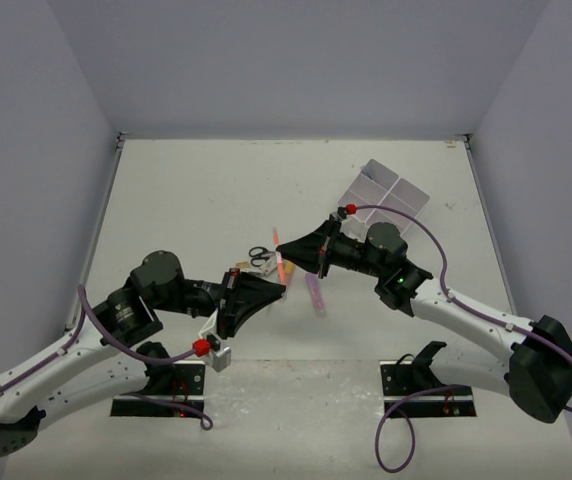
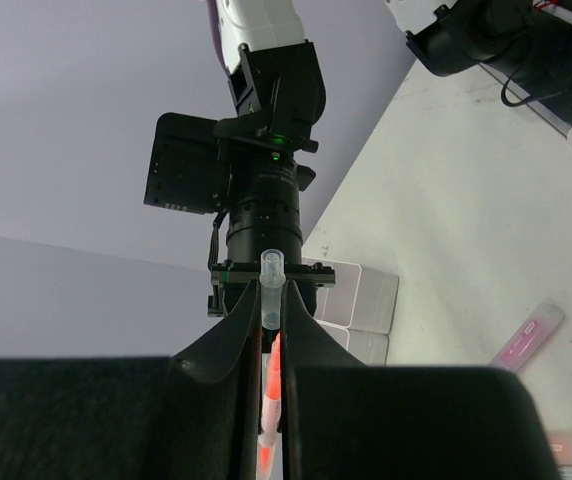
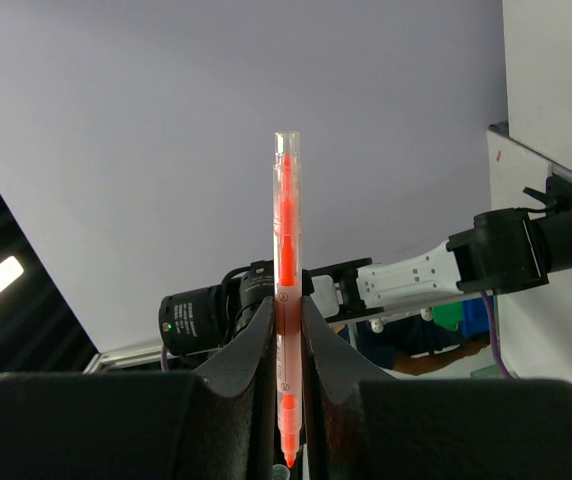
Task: Sort the stationery into containers
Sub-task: Close the pen cap on the pen.
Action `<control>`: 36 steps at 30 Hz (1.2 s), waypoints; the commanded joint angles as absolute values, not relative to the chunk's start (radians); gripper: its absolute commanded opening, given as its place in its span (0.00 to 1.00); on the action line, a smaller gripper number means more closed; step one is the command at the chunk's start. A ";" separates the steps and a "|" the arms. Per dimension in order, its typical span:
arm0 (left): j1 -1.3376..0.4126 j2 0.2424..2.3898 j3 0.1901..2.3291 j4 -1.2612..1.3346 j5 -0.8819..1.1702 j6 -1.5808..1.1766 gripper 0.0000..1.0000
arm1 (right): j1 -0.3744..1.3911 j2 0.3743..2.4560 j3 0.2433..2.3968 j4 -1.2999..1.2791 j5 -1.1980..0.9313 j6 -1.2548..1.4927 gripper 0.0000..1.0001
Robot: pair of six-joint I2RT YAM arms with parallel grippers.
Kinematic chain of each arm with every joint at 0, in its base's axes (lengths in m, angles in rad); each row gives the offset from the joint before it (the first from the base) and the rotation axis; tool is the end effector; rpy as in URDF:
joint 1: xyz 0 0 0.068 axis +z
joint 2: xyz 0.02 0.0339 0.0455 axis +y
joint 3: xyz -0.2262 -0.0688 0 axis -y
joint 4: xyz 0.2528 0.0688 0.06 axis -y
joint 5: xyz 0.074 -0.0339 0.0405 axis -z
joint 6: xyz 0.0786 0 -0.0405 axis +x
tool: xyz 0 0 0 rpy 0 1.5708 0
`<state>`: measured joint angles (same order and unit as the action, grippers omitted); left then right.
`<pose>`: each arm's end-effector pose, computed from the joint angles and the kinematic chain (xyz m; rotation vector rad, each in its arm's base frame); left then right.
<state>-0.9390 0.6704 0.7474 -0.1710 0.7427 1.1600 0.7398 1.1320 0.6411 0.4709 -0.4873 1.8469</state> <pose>0.0879 -0.2101 0.3209 1.6320 0.2981 -0.4483 0.2105 0.2419 0.2491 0.6845 2.1038 2.1727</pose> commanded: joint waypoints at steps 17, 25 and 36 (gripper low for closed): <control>-0.942 0.672 0.725 -0.113 0.762 1.119 0.00 | 0.741 1.119 0.681 0.493 -0.465 1.832 0.00; -0.942 0.675 0.718 -0.122 0.744 1.131 0.00 | 0.740 1.104 0.680 0.485 -0.460 1.829 0.00; -0.942 0.679 0.722 -0.130 0.720 1.154 0.00 | 0.736 1.097 0.680 0.485 -0.468 1.829 0.00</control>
<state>-0.9390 0.6739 0.7219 -0.1444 0.7457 1.1366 0.7395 1.1313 0.6411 0.4702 -0.4866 1.8454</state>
